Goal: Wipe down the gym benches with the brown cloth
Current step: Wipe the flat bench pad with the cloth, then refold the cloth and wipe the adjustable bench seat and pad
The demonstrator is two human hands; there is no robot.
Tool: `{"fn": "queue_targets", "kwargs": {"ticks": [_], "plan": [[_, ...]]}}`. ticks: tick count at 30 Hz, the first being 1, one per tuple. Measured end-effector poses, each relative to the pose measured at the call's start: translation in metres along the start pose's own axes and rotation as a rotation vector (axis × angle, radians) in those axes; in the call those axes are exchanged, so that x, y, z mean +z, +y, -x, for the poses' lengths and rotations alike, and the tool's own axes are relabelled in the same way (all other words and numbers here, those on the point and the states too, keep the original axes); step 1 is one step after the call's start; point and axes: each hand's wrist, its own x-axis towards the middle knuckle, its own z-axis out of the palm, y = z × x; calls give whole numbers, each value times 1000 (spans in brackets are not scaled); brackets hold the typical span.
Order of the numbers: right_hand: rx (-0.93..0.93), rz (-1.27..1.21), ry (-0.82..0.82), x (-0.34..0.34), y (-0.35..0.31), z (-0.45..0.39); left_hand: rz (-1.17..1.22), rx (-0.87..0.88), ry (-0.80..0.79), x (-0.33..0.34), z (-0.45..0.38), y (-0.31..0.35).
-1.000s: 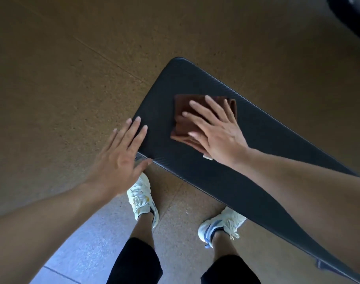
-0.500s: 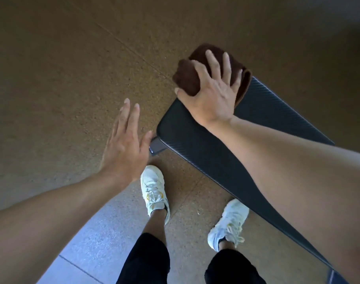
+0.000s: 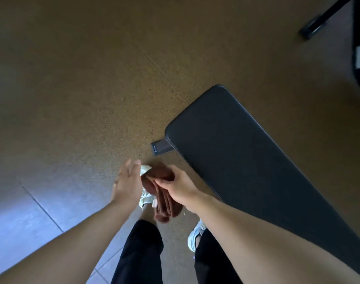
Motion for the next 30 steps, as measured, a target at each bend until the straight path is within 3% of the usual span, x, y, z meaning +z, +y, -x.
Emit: {"fn": "queue_targets", "kwargs": {"ticks": [4,7,11,16,19,23,26,30], "plan": [[78,-601,34,-14,-34,94,280,-206,-123,-26,73,21],[97,-851,-117,-23,-72,157,542,-215,-221,-49,127,38],[46,-779,-231,-27,-119,211,623,-101,-243,-77,170,68],[124,-510,89,-15,-166,227,391,69,-96,-116,188,86],[197,-453,94,0,-181,229,319,116,-118,-148,188,92],[274,-576,134,21,-200,223,270,152,-154,-192,175,101],[302,-762,274,34,-226,216,306,123,-170,-223,154,105],[264,-932,311,41,-262,209,356,97,-300,-249,126,122]]}}
